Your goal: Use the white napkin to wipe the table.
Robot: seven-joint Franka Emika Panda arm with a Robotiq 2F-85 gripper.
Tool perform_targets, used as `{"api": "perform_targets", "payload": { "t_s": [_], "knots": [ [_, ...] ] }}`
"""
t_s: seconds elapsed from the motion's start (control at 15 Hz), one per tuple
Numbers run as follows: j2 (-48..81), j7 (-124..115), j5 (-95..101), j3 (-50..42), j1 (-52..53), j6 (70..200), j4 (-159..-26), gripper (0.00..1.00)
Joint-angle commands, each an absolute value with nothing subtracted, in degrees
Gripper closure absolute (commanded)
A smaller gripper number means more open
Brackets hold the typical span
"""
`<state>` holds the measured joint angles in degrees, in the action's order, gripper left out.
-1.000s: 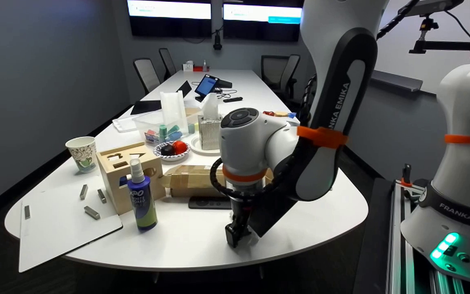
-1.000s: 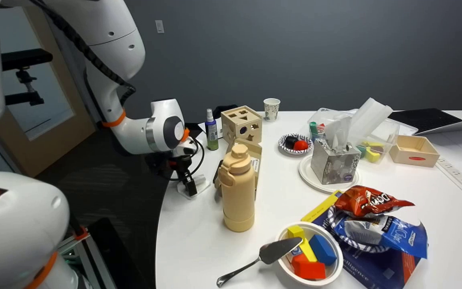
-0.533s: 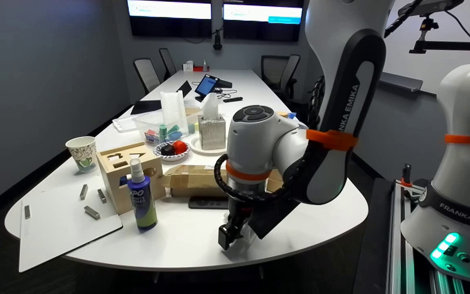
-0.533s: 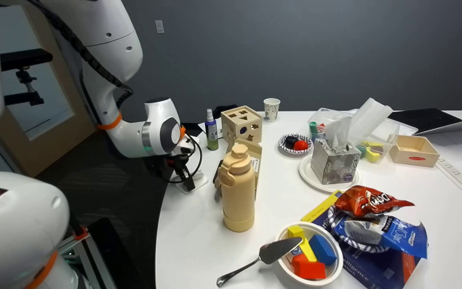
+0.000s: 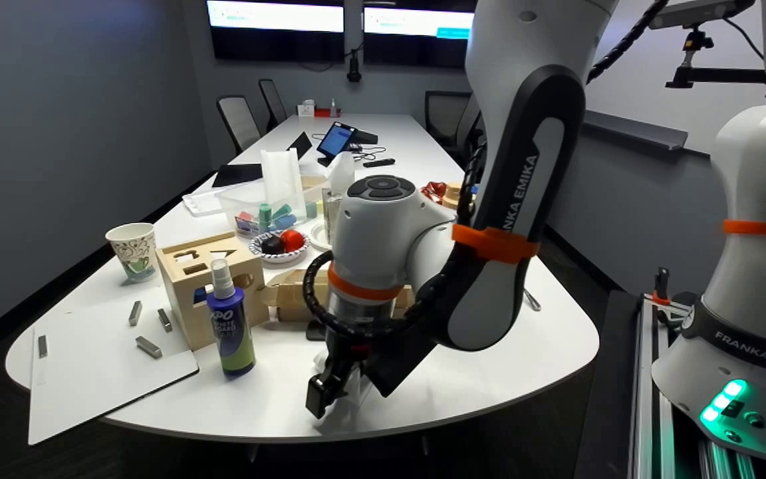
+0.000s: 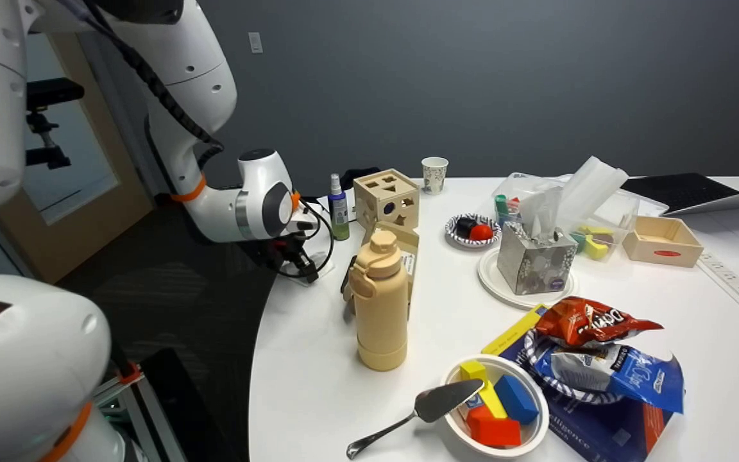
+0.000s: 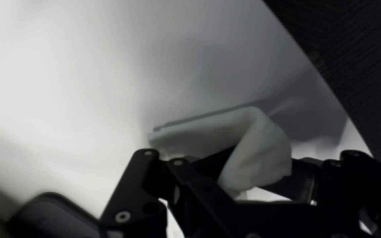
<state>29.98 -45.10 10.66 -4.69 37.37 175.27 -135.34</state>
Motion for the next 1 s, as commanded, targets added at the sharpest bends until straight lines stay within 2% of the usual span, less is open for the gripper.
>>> {"api": "perform_targets", "payload": {
  "t_s": [0.0,0.33,0.93],
  "knots": [
    [35.81,-36.86,6.15,-0.14,34.92,173.48,-127.02,1.00],
    [37.12,-29.70,2.27,3.42,33.86,170.22,-122.88,1.00],
    [28.72,-42.92,5.16,-11.30,45.40,159.96,-132.79,1.00]
  ]
}}
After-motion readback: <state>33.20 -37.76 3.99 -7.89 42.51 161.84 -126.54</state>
